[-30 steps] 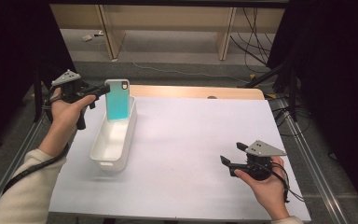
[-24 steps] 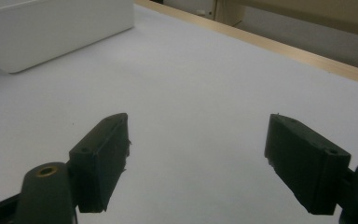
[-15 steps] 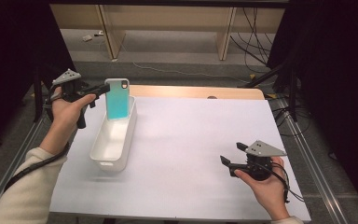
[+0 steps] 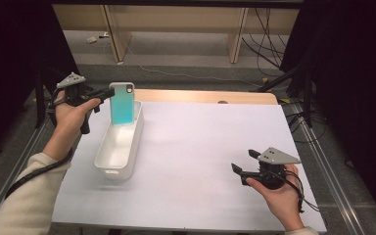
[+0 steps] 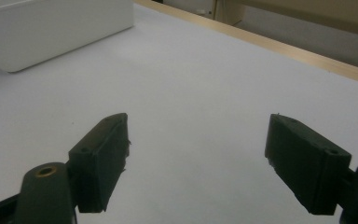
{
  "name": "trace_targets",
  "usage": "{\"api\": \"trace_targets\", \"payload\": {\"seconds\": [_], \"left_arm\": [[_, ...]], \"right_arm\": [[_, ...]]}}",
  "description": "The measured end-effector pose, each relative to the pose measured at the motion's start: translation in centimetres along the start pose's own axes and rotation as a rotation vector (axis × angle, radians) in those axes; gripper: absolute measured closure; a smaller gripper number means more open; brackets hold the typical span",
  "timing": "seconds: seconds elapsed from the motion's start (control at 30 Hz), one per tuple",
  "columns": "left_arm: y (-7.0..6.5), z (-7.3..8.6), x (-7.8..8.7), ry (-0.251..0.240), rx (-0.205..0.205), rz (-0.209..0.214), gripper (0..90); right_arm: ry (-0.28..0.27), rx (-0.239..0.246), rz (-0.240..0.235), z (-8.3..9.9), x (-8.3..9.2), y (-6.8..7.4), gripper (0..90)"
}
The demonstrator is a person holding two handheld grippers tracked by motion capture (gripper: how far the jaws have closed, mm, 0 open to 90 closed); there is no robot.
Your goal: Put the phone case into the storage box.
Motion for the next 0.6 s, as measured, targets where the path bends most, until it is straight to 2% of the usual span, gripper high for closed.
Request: {"api": "trace_targets", "payload": {"seconds": [0.23, 0.37, 0.57, 0.6], "left_arm": [[0.18, -0.05, -0.3, 0.003, -0.009, 0.003, 82.1], [0.37, -0.11, -0.52, 0.003, -0.006, 0.001, 82.1], [0.58, -0.01, -0.86, 0.009, 0.001, -0.003, 82.1], [0.61, 0.02, -0.95, 0.01, 0.001, -0.002, 82.1]], "right_arm": [[0.0, 0.001, 0.001, 0.01, 0.03, -0.04, 22.8], [0.01, -0.015, -0.007, 0.03, 0.11, 0.06, 22.9], [-0.001, 0.002, 0.001, 0.03, 0.04, -0.06, 22.9], [0.009, -0.014, -0.007, 0.04, 0.1, 0.05, 22.9]]}}
Point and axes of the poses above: each handheld gripper's, and its own axes: x roughly backward along the jaws, z roughly out of its underside, y roughly to its left, the point moved 3 cm from there along -x, roughly forward along the jaws, and after that the axes turned 2 degrees about z, right-handed, at the moved point
